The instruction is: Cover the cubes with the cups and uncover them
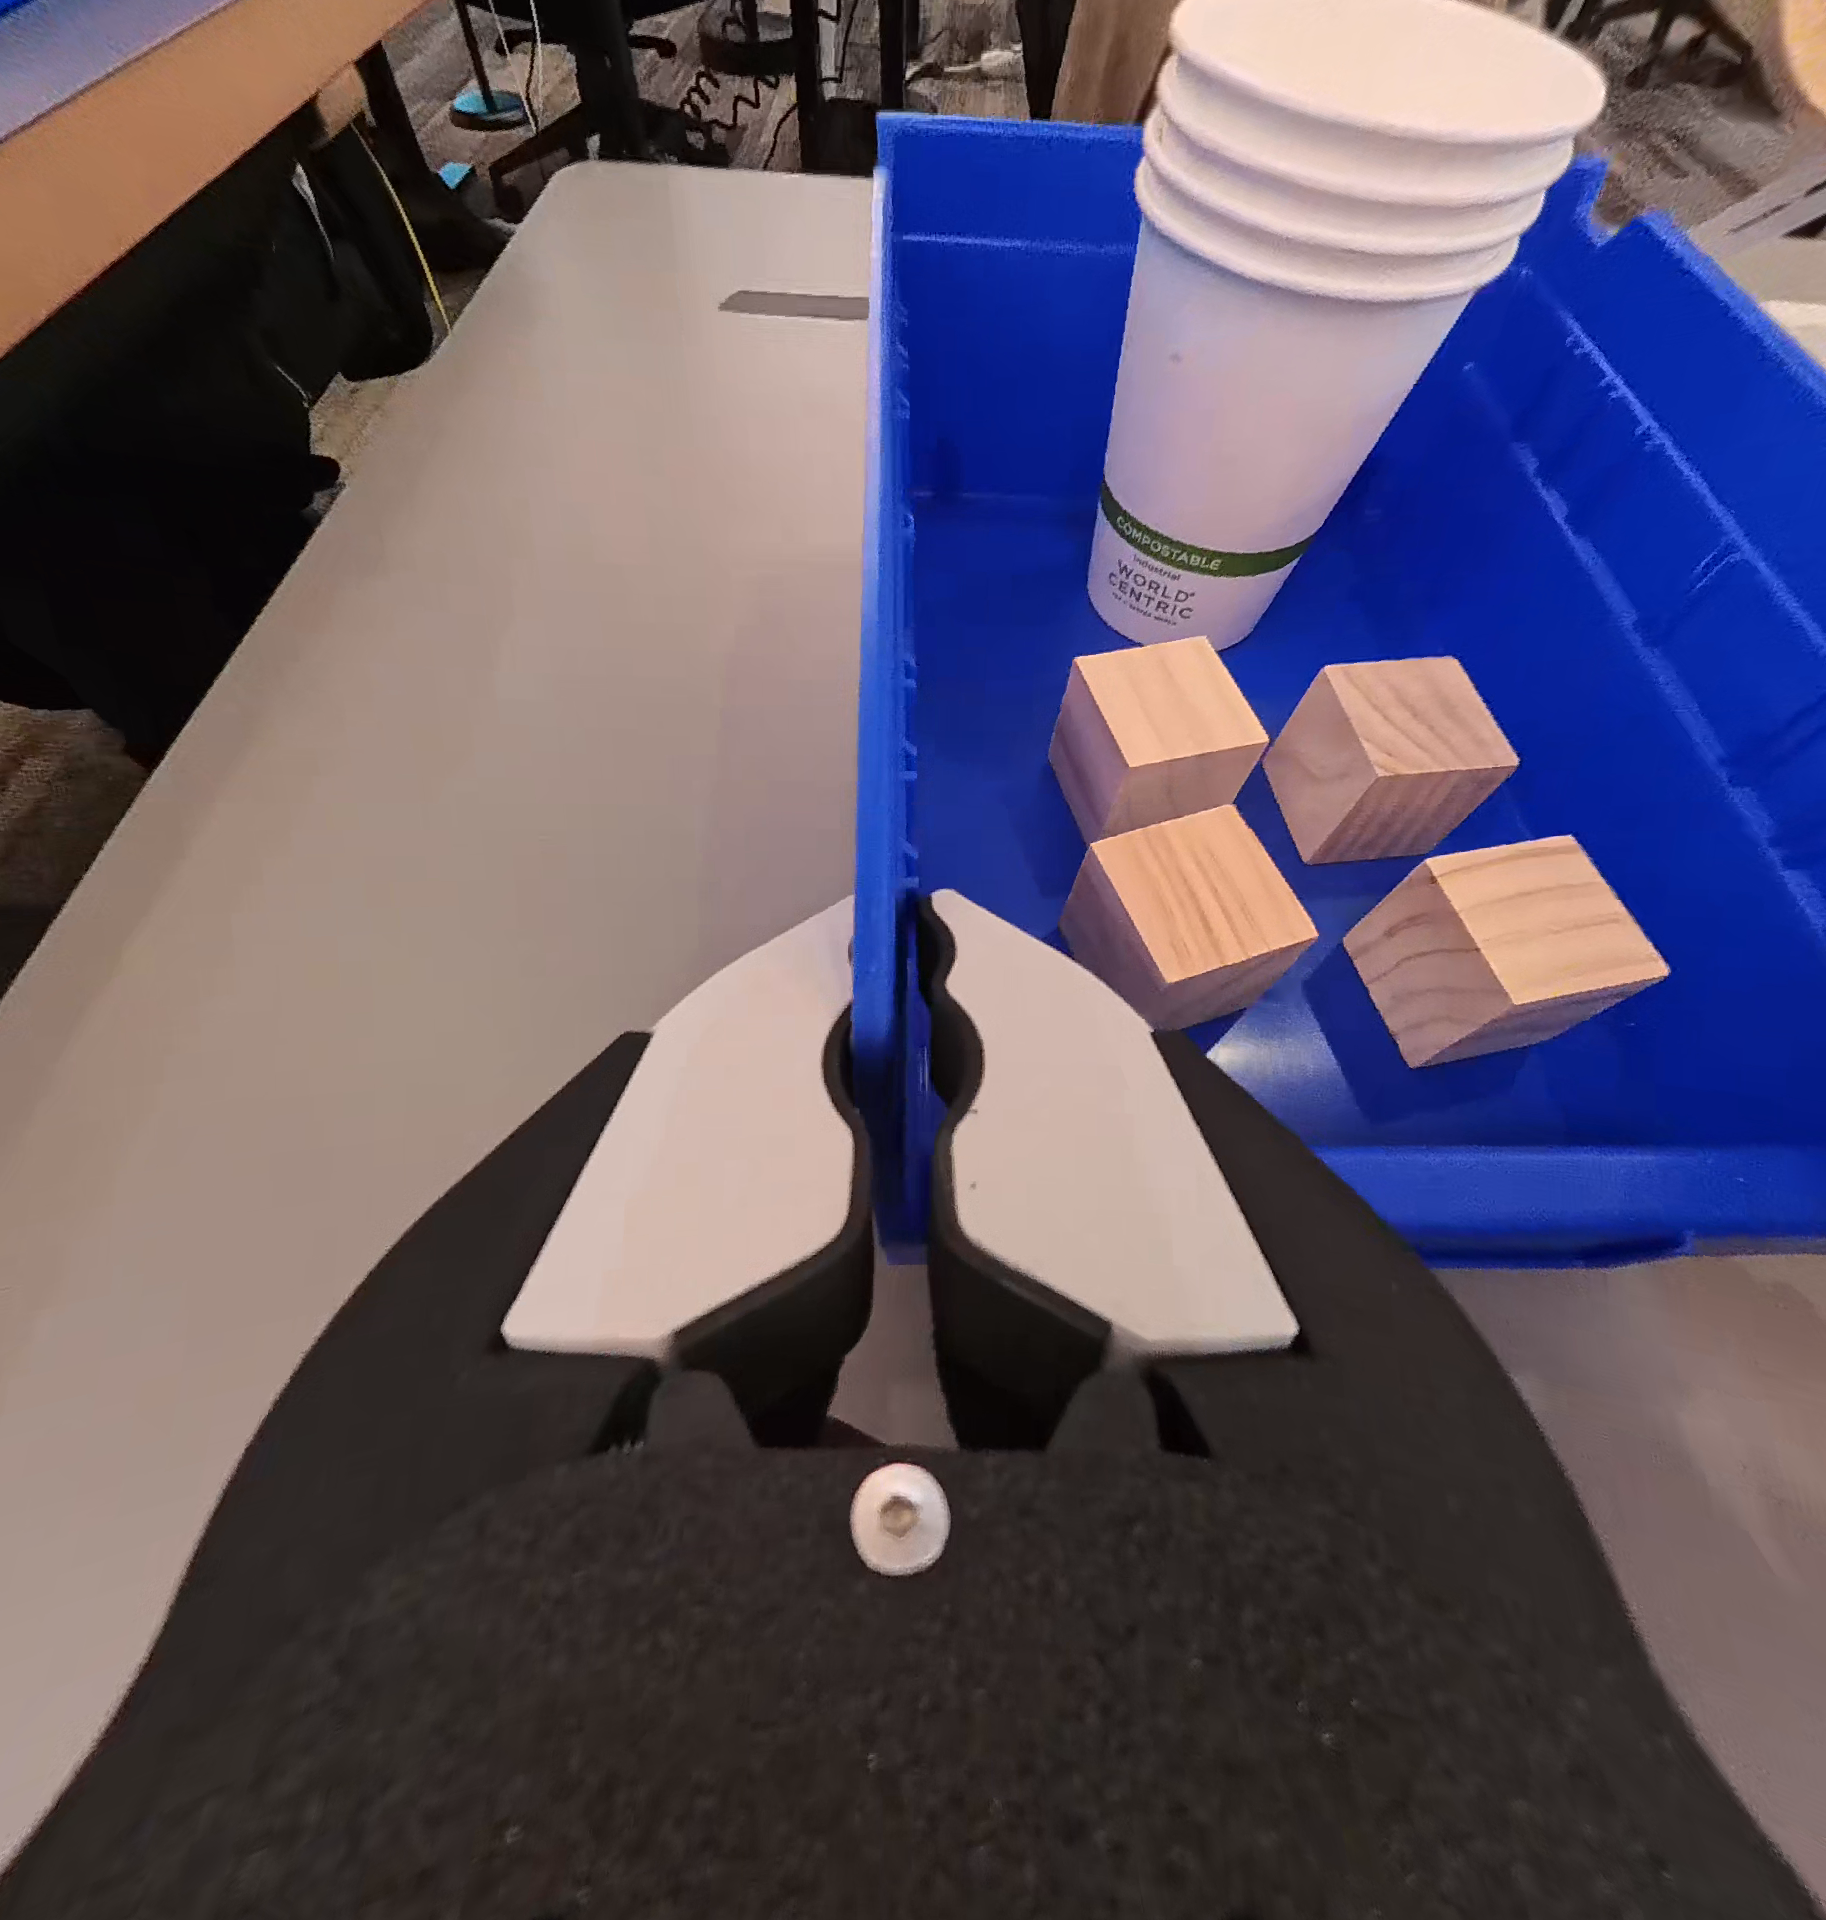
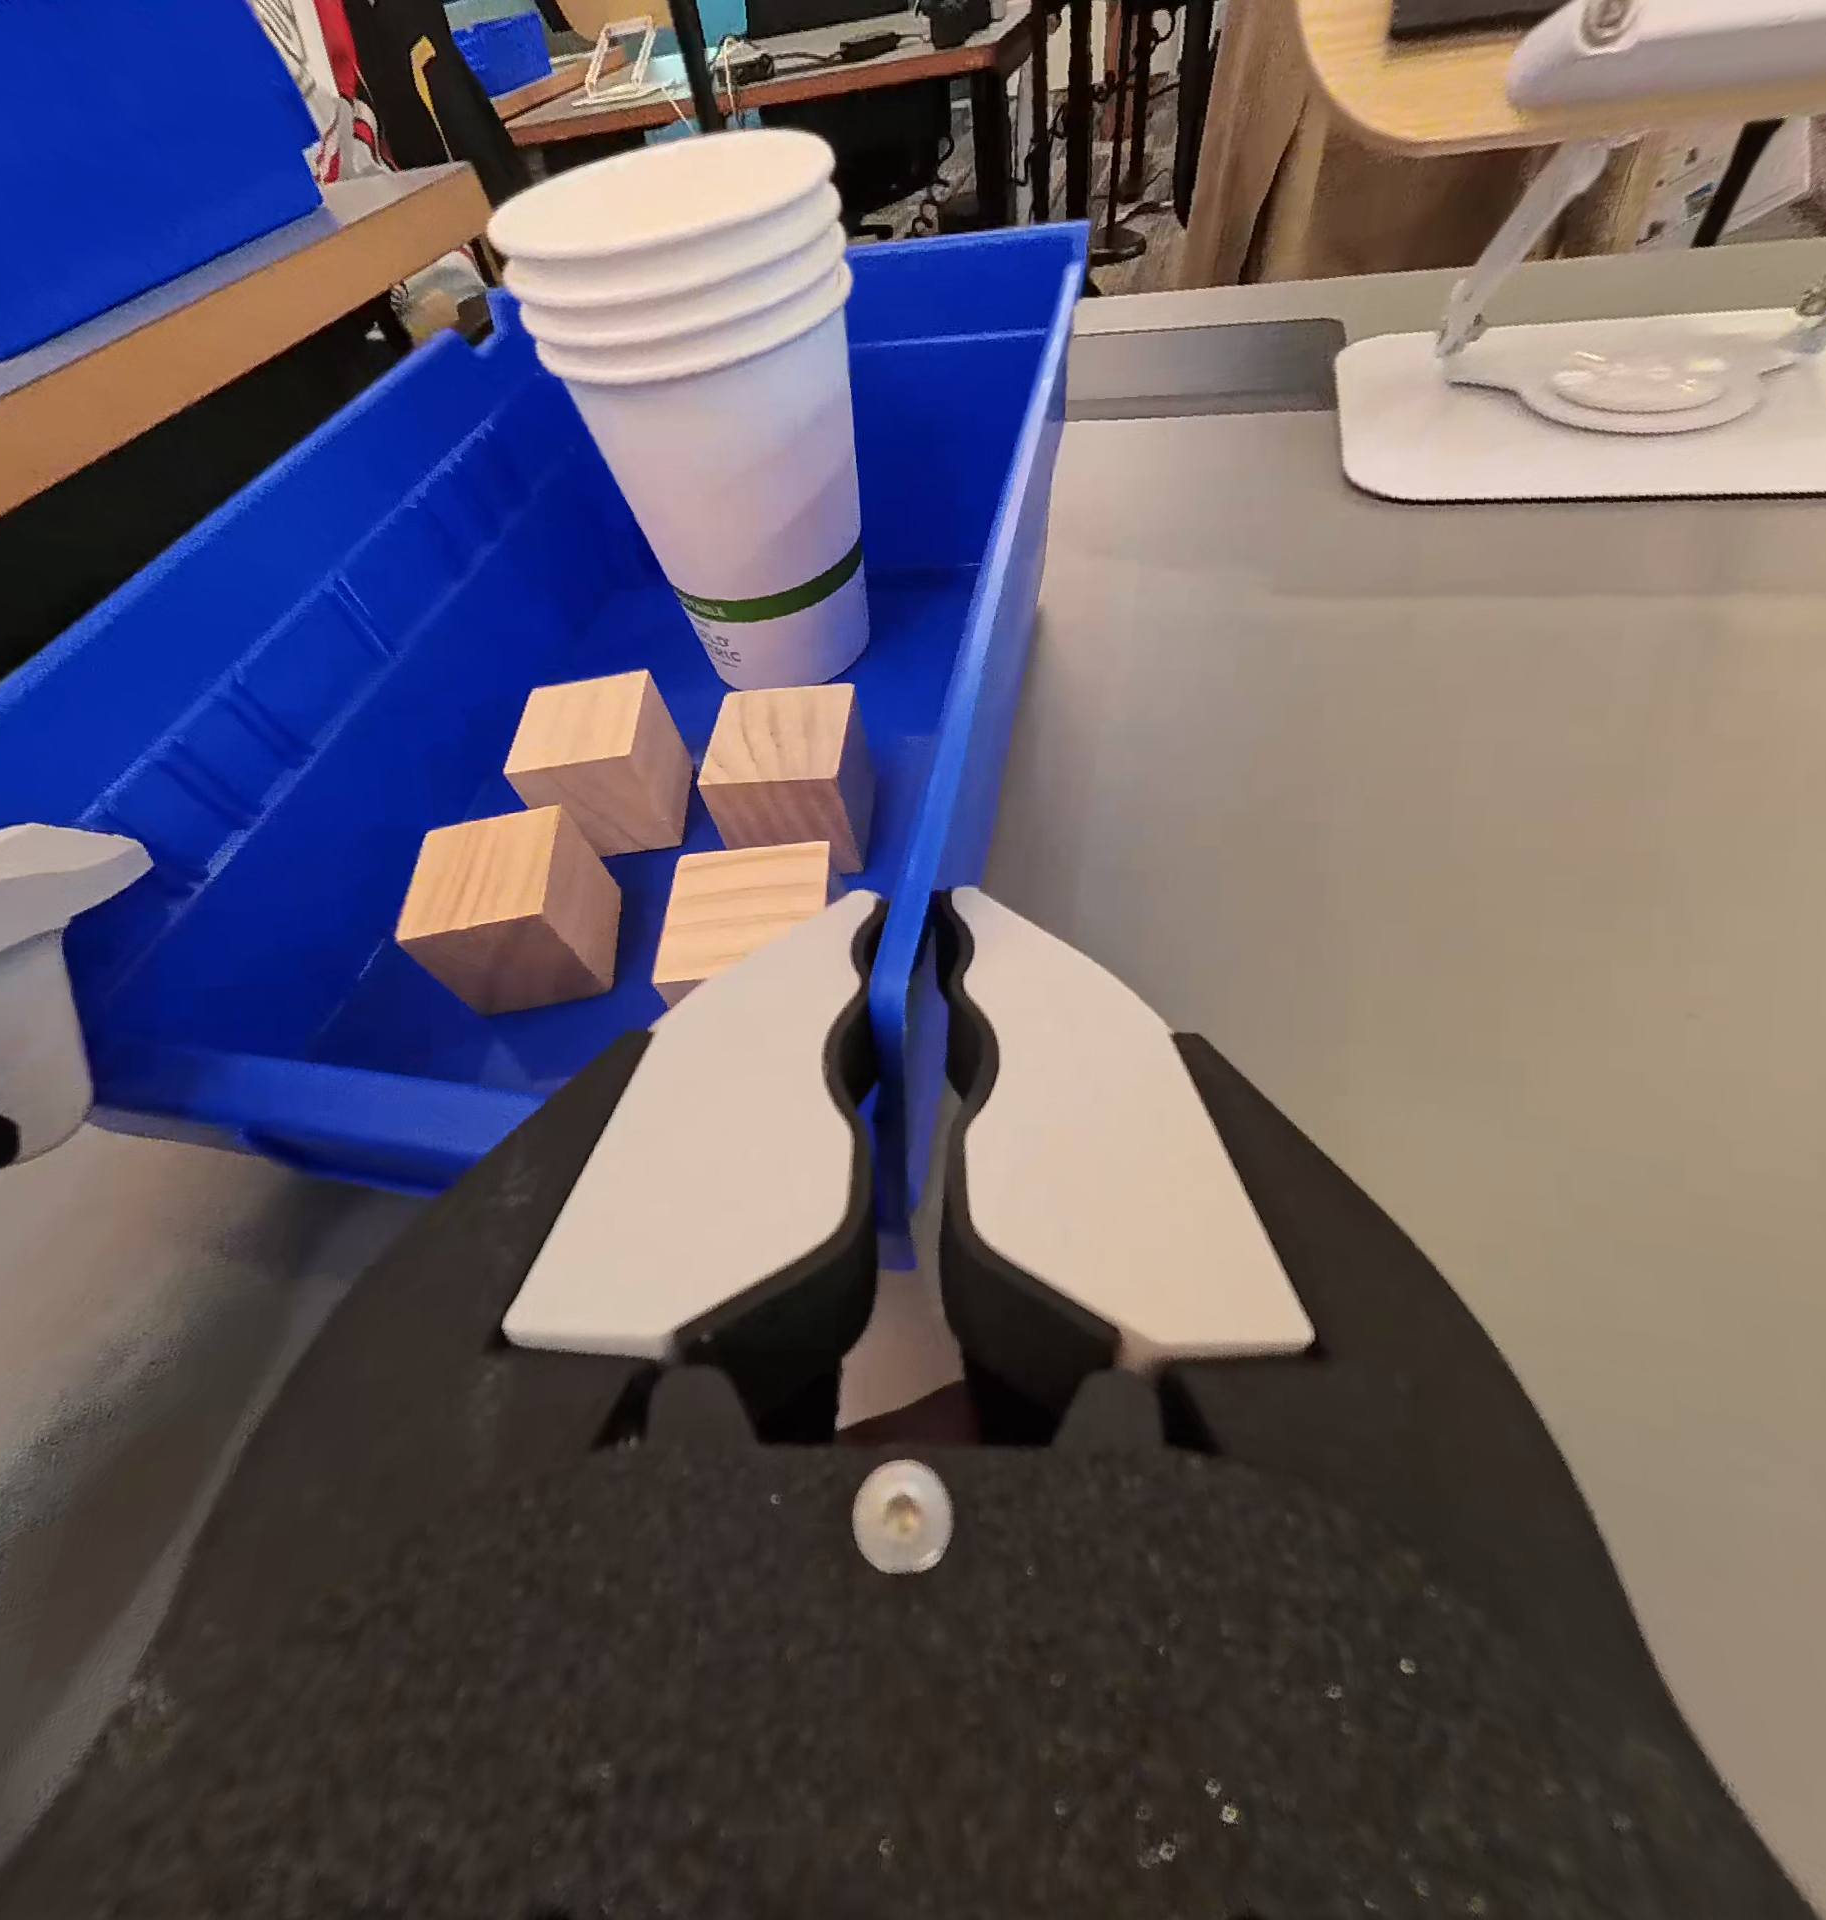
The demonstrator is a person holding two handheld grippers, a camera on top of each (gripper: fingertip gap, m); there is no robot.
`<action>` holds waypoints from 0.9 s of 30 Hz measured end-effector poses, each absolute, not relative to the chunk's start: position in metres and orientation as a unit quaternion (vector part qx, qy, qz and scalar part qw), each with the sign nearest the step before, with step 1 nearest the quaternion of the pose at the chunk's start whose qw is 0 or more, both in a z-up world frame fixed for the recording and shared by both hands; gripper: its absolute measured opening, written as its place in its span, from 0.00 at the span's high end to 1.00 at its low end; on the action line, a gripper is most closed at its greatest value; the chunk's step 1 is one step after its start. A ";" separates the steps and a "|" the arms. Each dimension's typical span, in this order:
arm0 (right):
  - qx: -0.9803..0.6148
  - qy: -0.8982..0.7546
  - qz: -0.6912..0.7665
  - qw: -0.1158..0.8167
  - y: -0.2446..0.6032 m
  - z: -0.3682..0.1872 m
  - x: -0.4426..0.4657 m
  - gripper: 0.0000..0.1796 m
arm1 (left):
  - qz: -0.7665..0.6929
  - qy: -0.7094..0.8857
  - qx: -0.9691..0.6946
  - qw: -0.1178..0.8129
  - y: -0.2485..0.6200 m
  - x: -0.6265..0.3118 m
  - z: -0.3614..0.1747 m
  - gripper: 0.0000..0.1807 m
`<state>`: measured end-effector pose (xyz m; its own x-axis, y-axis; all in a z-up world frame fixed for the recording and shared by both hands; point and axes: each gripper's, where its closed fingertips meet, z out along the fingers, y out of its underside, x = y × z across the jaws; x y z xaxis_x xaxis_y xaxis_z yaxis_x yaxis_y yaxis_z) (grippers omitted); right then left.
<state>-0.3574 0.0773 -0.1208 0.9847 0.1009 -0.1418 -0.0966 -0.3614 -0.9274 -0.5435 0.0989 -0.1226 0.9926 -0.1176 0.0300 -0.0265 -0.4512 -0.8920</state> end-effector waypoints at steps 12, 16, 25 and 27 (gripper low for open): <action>-0.811 -0.049 0.131 0.567 0.079 -0.121 -0.398 0.82 | -0.040 0.035 -0.854 0.517 0.113 -0.574 -0.124 0.92; -0.800 -0.103 0.120 0.578 0.064 -0.109 -0.380 0.71 | 0.076 0.036 -0.841 0.535 0.098 -0.584 -0.106 0.76; -0.775 -0.134 0.075 0.614 0.001 -0.050 -0.172 0.73 | -0.094 0.133 -0.799 0.579 0.028 -0.412 -0.050 0.77; -0.767 -0.104 0.038 0.633 -0.016 -0.035 -0.096 0.75 | -0.153 0.168 -0.791 0.568 0.012 -0.358 -0.053 0.77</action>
